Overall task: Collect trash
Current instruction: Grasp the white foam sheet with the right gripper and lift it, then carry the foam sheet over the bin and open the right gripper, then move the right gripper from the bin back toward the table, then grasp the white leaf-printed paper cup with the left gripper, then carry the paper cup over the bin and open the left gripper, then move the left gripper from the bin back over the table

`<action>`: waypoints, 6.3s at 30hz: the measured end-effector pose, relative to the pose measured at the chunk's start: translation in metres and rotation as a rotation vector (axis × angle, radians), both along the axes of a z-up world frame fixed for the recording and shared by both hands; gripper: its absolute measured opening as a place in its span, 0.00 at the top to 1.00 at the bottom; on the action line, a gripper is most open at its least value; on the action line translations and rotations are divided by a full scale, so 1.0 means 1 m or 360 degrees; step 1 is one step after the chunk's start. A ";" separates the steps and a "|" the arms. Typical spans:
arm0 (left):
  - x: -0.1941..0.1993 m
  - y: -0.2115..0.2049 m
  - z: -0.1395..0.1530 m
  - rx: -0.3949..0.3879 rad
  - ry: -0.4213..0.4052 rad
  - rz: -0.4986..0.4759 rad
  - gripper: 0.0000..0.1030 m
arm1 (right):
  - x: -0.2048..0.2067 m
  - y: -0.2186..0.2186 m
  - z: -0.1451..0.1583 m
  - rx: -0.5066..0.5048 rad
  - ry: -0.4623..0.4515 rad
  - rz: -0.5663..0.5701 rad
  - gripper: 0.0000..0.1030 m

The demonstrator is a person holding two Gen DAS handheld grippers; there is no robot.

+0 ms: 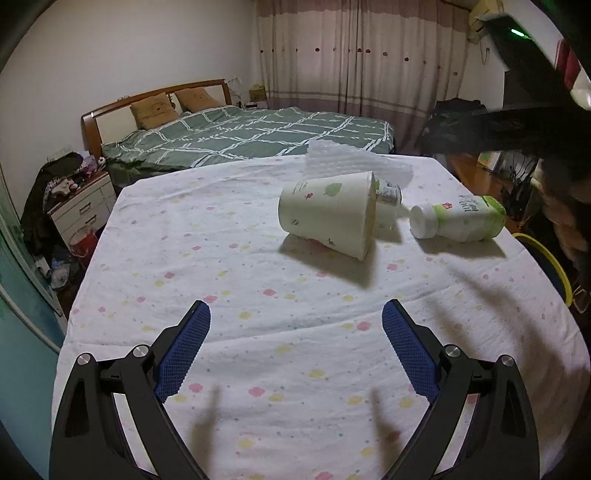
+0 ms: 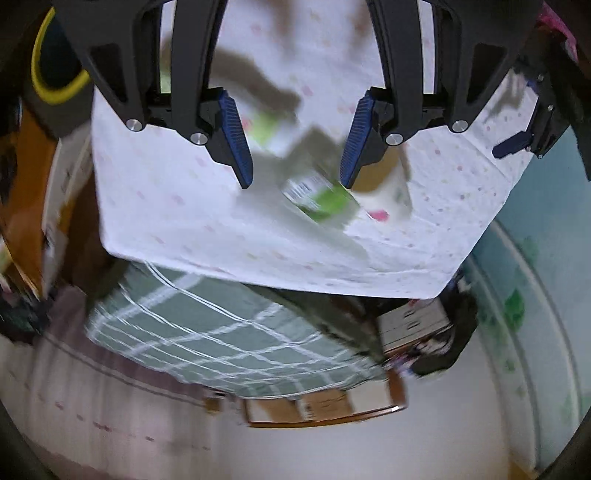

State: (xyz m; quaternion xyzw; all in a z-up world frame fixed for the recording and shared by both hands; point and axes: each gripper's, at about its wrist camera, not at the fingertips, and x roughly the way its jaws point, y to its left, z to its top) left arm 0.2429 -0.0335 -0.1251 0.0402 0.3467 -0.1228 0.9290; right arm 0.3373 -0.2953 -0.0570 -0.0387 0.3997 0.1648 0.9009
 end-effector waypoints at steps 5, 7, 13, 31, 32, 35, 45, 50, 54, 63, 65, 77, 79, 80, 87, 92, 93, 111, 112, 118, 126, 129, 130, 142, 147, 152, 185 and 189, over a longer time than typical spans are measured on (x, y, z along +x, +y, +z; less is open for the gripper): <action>0.001 -0.003 0.000 -0.0011 0.0013 -0.0014 0.10 | 0.037 0.039 -0.003 -0.0121 0.0005 0.0156 0.54; 0.001 -0.003 0.000 -0.0011 0.0012 -0.0015 0.10 | 0.050 0.054 -0.007 -0.0208 0.0013 0.0199 0.54; 0.000 -0.004 -0.001 -0.0009 0.0013 -0.0025 0.10 | 0.073 0.078 -0.023 -0.0430 0.0032 0.0269 0.54; -0.001 -0.007 -0.001 0.0002 0.0010 -0.0034 0.09 | 0.078 0.034 0.007 -0.0293 -0.0124 0.0113 0.87; -0.001 -0.008 -0.002 0.0004 0.0009 -0.0035 0.09 | 0.074 0.027 0.016 -0.0249 -0.0150 0.0094 0.87; -0.002 -0.008 -0.002 0.0008 0.0001 -0.0036 0.09 | 0.056 0.002 0.043 -0.0114 -0.0227 0.0037 0.87; -0.008 -0.011 0.001 0.0037 -0.0041 -0.0043 0.09 | -0.071 -0.118 0.078 0.0142 -0.0401 -0.0261 0.87; -0.010 -0.011 0.002 0.0049 -0.0052 -0.0045 0.09 | -0.128 -0.190 0.052 0.0124 -0.0385 -0.0541 0.87; -0.010 -0.011 0.002 0.0059 -0.0055 -0.0049 0.09 | -0.151 -0.250 0.013 0.0129 -0.0277 -0.0786 0.87; -0.008 -0.011 0.001 0.0063 -0.0029 -0.0046 0.09 | -0.153 -0.322 -0.061 0.0046 -0.0138 -0.1121 0.85; -0.008 -0.012 0.001 0.0064 -0.0026 -0.0048 0.09 | -0.151 -0.332 -0.069 0.0015 -0.0119 -0.1171 0.81; -0.004 -0.017 -0.002 0.0076 0.0010 -0.0086 0.09 | -0.165 -0.317 -0.072 0.0001 -0.0181 -0.1151 0.52; -0.002 -0.022 -0.003 0.0111 0.0034 -0.0110 0.09 | -0.165 -0.311 -0.074 0.0031 -0.0178 -0.1111 0.52; 0.000 -0.026 -0.003 0.0140 0.0045 -0.0131 0.09 | -0.165 -0.308 -0.075 0.0040 -0.0180 -0.1095 0.52; 0.030 -0.042 0.005 0.0234 0.0062 -0.0238 0.09 | -0.162 -0.293 -0.079 0.0120 -0.0177 -0.1010 0.52; 0.060 -0.049 0.005 0.0181 0.0122 -0.0331 0.09 | -0.160 -0.291 -0.083 0.0135 -0.0160 -0.0986 0.51; 0.066 -0.051 0.003 0.0167 0.0132 -0.0346 0.09 | -0.160 -0.291 -0.083 0.0137 -0.0157 -0.0986 0.51; 0.139 -0.049 -0.005 0.0019 0.0236 -0.0498 0.09 | -0.152 -0.292 -0.092 0.0152 -0.0116 -0.0966 0.51; 0.141 -0.049 -0.006 0.0006 0.0248 -0.0506 0.09 | -0.152 -0.291 -0.092 0.0153 -0.0115 -0.0962 0.51; 0.138 -0.052 -0.006 -0.0022 0.0256 -0.0555 0.21 | -0.152 -0.287 -0.091 0.0160 -0.0115 -0.0957 0.51; 0.115 -0.052 0.000 0.0004 0.0237 -0.0540 0.20 | -0.165 -0.286 -0.087 0.0194 -0.0134 -0.0945 0.51; 0.093 -0.055 0.008 0.0038 0.0208 -0.0527 0.20 | -0.175 -0.285 -0.084 0.0195 -0.0156 -0.0946 0.51; 0.088 -0.056 0.011 0.0045 0.0203 -0.0526 0.20 | -0.179 -0.285 -0.083 0.0195 -0.0162 -0.0948 0.51; 0.009 -0.147 0.056 0.0067 0.0160 -0.0755 0.20 | -0.247 -0.302 -0.072 0.0117 -0.0219 -0.1079 0.51; -0.012 -0.215 0.074 0.0055 0.0139 -0.0950 0.20 | -0.275 -0.312 -0.071 0.0075 -0.0242 -0.1143 0.51; -0.023 -0.294 0.078 0.0060 0.0156 -0.1112 0.20 | -0.301 -0.327 -0.074 0.0031 -0.0248 -0.1233 0.51; -0.017 -0.358 0.076 -0.0039 0.0088 -0.1043 0.10 | -0.325 -0.344 -0.092 0.0116 -0.0221 -0.1302 0.43; -0.021 -0.280 0.082 -0.0008 -0.0020 -0.0850 0.10 | -0.310 -0.330 -0.089 0.0111 -0.0223 -0.1235 0.43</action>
